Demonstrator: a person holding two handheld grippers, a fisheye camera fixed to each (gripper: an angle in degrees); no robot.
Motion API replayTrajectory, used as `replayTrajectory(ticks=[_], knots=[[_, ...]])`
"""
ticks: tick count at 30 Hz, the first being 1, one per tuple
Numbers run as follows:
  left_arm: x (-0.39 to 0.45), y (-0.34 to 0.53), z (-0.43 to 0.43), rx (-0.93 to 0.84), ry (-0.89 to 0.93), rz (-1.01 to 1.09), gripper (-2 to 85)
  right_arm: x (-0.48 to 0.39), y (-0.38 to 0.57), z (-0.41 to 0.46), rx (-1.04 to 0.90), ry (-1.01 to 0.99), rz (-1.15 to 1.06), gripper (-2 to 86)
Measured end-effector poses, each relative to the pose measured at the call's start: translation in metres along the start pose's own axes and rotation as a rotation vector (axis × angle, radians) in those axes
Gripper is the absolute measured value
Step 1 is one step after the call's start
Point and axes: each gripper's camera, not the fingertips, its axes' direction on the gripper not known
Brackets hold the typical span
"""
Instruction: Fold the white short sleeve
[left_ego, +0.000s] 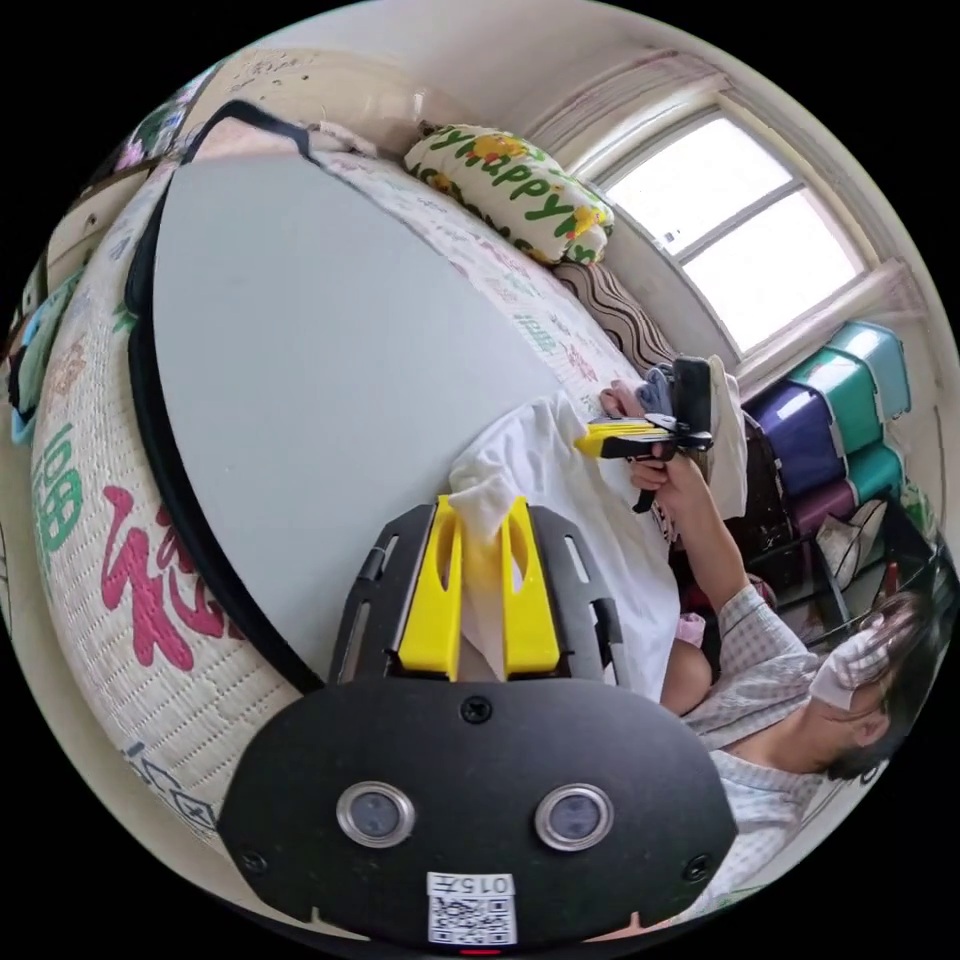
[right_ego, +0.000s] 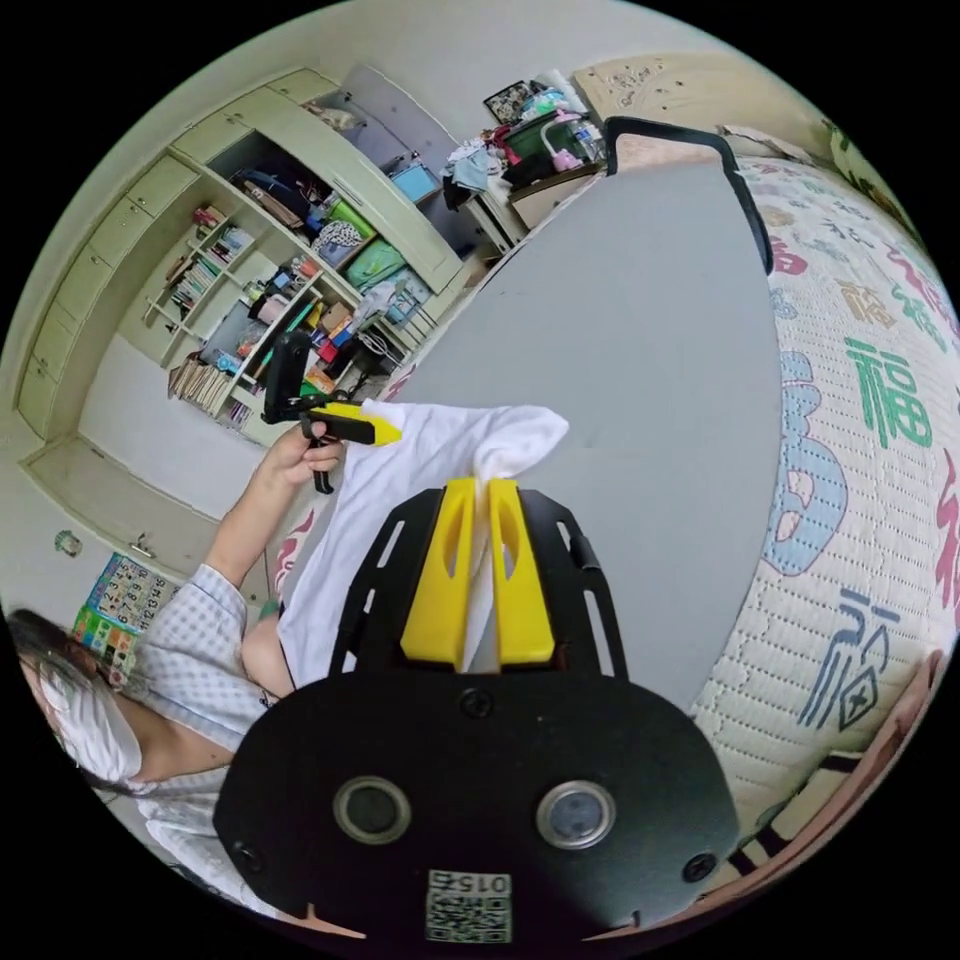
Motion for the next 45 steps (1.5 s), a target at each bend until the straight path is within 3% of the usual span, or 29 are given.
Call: replayTrajectory(ticks=[4, 12, 20, 27, 33, 39, 41, 45], knots=[[0.072, 0.026, -0.031, 0.120, 0.035, 0.169, 5.6, -0.054, 0.059, -0.068, 0.148, -0.041, -0.152, 1.3], [0.272, 0.065, -0.070, 0.306, 0.132, 0.567, 5.5, -0.168, 0.235, -0.243, 0.512, 0.095, -0.383, 0.8], [0.455, 0.042, 0.032, 0.224, 0.391, 0.830, 5.4, -0.248, 0.426, -0.428, 0.814, 0.546, -0.370, 0.8], [0.575, -0.019, 0.154, 0.170, 0.612, 0.879, 5.5, -0.248, 0.518, -0.557, 0.952, 0.851, -0.193, 0.8], [0.638, -0.101, 0.246, 0.170, 0.602, 0.809, 5.5, -0.190, 0.513, -0.655, 0.911, 1.055, 0.003, 0.9], [0.646, -0.207, 0.334, 0.276, 0.262, 0.641, 6.2, -0.051, 0.417, -0.720, 0.788, 1.186, 0.273, 1.5], [0.632, -0.233, 0.383, 0.237, 0.035, 0.538, 6.7, 0.030, 0.377, -0.710, 0.692, 1.224, 0.402, 2.2], [0.611, -0.245, 0.427, 0.118, 0.063, 0.508, 7.7, 0.152, 0.347, -0.654, 0.347, 1.200, 0.580, 5.9]])
